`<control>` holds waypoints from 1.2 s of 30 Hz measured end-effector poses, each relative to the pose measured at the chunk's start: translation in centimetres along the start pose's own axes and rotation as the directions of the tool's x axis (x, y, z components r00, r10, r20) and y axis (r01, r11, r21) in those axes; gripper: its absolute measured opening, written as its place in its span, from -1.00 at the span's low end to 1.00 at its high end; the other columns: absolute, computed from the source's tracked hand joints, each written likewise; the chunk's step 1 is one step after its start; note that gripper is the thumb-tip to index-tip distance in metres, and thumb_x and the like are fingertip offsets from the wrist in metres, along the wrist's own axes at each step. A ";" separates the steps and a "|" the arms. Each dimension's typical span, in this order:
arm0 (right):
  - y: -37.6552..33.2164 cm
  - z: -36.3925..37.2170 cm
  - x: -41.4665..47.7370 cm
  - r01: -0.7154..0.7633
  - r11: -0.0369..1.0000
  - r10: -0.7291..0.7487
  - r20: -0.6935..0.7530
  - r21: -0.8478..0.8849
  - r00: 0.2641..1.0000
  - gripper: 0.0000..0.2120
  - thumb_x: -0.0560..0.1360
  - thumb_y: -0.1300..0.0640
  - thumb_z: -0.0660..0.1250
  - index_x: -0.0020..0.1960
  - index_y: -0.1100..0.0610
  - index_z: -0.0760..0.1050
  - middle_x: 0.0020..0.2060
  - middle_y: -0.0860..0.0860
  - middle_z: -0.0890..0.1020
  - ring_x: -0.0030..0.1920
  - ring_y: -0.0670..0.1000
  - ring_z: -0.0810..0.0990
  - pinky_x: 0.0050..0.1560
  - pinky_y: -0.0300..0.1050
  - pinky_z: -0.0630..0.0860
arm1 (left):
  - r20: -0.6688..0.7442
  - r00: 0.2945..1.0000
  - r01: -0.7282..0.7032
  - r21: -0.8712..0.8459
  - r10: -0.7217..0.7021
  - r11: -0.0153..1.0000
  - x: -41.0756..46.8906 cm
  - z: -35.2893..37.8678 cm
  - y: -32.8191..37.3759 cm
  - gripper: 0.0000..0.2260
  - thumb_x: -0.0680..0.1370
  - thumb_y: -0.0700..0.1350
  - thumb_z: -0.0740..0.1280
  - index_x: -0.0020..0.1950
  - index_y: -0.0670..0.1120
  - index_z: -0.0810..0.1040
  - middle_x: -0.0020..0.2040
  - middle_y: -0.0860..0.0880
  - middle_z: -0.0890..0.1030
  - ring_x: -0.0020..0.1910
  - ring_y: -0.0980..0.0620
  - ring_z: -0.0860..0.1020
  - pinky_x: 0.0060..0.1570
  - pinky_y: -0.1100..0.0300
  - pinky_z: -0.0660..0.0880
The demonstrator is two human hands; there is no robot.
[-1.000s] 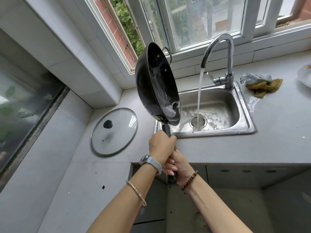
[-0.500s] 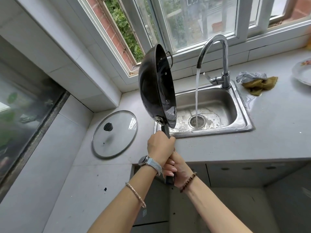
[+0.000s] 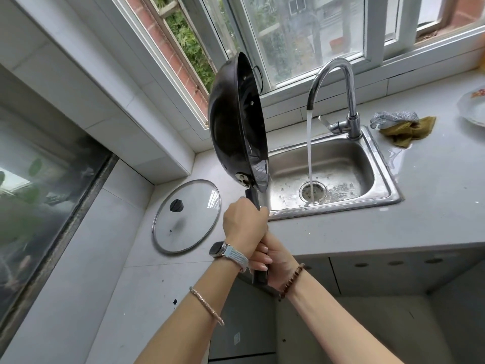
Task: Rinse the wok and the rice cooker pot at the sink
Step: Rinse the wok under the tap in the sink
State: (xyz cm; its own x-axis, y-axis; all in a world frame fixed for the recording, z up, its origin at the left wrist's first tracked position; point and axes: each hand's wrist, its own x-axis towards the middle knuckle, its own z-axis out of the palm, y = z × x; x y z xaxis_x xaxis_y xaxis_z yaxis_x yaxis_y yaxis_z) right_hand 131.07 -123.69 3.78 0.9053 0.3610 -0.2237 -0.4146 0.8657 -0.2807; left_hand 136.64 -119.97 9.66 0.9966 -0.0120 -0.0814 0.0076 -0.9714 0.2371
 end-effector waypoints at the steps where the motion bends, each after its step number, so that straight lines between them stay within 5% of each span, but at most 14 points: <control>1: -0.2 0.3 0.0 -0.005 1.000 0.005 0.004 -0.011 1.000 -0.61 0.35 -0.07 0.27 -0.61 0.03 0.43 -0.71 -0.10 0.25 -0.76 -0.15 0.21 -0.75 -0.36 0.15 | -0.015 1.000 -0.004 0.002 0.004 1.000 0.0 -0.3 0.1 -0.81 0.53 -0.06 0.25 -0.21 -0.15 0.41 -0.33 -0.02 0.42 -0.22 -0.07 0.43 -0.23 0.15 0.30; 8: -0.7 1.6 0.3 0.005 0.998 0.000 0.080 -0.064 0.997 -0.56 0.28 -0.18 0.36 -0.62 0.04 0.36 -0.71 -0.10 0.26 -0.75 -0.15 0.22 -0.74 -0.36 0.18 | -0.097 0.995 -0.033 0.038 0.036 0.999 0.2 -2.2 0.4 -0.78 0.56 -0.03 0.23 -0.08 -0.19 0.47 -0.18 -0.10 0.51 -0.17 -0.10 0.45 -0.20 0.14 0.33; 12: -0.7 2.0 0.3 0.018 0.998 -0.009 0.149 -0.064 0.989 -0.42 -0.05 -0.24 0.66 -0.61 0.06 0.32 -0.72 -0.10 0.26 -0.75 -0.15 0.23 -0.74 -0.36 0.20 | -0.121 0.991 -0.048 0.063 0.055 0.997 0.2 -2.7 0.6 -0.74 0.56 -0.01 0.23 -0.01 -0.21 0.50 -0.17 -0.08 0.47 -0.16 -0.09 0.43 -0.18 0.14 0.31; 24: -1.2 1.6 -0.5 0.011 0.999 -0.004 0.165 -0.041 0.986 -0.40 -0.13 -0.14 0.71 -0.63 0.06 0.28 -0.74 -0.11 0.24 -0.76 -0.14 0.21 -0.74 -0.37 0.18 | -0.066 0.996 -0.058 0.062 0.062 0.996 0.0 -2.0 1.0 -0.80 0.57 -0.03 0.22 -0.05 -0.17 0.45 -0.18 -0.08 0.45 -0.17 -0.08 0.39 -0.18 0.16 0.31; 29: -1.2 0.8 -0.8 0.012 0.999 -0.010 0.062 -0.036 0.998 -0.65 0.28 -0.08 0.48 -0.56 0.00 0.43 -0.68 -0.09 0.25 -0.73 -0.15 0.20 -0.72 -0.36 0.16 | 0.015 1.000 -0.016 -0.012 0.017 1.000 0.2 -0.8 0.8 -0.74 0.54 -0.06 0.24 -0.31 -0.13 0.33 -0.33 -0.02 0.42 -0.23 -0.07 0.42 -0.27 0.16 0.28; 33: -1.5 0.4 -1.0 0.025 0.993 -0.033 -0.071 -0.113 0.997 -0.78 0.58 0.12 0.22 -0.23 0.08 0.34 -0.60 -0.07 0.24 -0.68 -0.19 0.18 -0.69 -0.35 0.16 | 0.133 0.991 0.010 -0.110 0.004 0.994 1.0 0.5 0.3 -0.76 0.52 -0.05 0.26 -0.21 -0.21 0.52 -0.22 -0.11 0.61 -0.20 -0.09 0.52 -0.26 0.16 0.36; 36: -1.6 -0.3 -1.3 0.003 0.990 -0.023 -0.139 -0.143 0.990 -0.81 0.63 0.19 0.13 -0.16 0.08 0.29 -0.57 -0.07 0.23 -0.67 -0.19 0.18 -0.68 -0.35 0.17 | 0.198 0.980 0.034 -0.131 -0.008 0.991 1.1 1.8 0.1 -0.76 0.53 -0.04 0.27 -0.23 -0.18 0.48 -0.29 -0.07 0.53 -0.21 -0.09 0.50 -0.25 0.17 0.33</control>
State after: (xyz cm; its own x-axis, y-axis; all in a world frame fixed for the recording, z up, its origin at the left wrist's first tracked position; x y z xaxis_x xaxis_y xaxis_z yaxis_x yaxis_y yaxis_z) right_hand 130.53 -125.69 4.20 0.8929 0.2894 -0.3451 -0.4210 0.8083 -0.4115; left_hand 137.63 -120.48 7.82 0.9607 -0.0511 -0.2730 0.0524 -0.9319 0.3589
